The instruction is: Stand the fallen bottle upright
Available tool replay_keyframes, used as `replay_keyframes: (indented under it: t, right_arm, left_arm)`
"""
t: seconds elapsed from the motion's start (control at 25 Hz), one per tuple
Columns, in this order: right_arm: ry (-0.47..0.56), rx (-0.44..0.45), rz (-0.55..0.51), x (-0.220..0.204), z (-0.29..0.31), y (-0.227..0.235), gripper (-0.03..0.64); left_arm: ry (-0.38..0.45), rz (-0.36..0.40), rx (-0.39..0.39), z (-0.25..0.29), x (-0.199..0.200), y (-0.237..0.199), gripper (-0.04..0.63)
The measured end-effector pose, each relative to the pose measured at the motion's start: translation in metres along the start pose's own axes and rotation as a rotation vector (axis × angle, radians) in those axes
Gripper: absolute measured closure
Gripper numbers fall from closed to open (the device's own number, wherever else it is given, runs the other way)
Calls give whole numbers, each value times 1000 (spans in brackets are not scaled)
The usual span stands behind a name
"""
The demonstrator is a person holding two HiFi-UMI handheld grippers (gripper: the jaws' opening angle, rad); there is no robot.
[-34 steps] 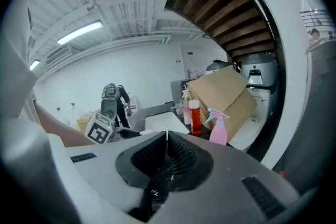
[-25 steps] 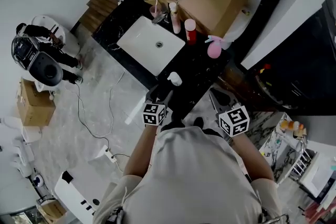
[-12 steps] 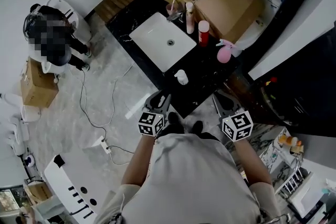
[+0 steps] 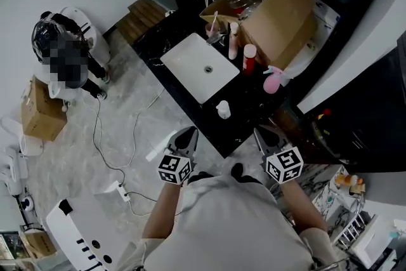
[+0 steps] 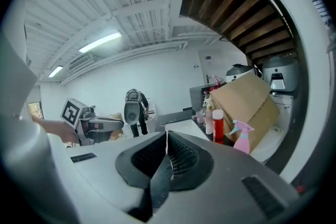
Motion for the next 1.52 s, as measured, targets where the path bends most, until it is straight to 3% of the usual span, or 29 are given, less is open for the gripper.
replay_keyframes:
  t: [0.56,1.52]
  right_arm:
    - [70,-96,-103,37,-8,-56,584]
    - [86,-136,-69,34,-10,-81,584]
  left_arm:
    - [25,26,-98,-45,28,-35,588]
    - [26,10,-186,-54,22,-34,588]
Point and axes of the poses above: the fingertips, and each gripper's own axes: z forward along the fingers, y to its right, x out of its top, the point moved 5 cm from there along -z, backward along the fingers, and after that the axes turned 1 degree about -y, right-handed, at the moved point
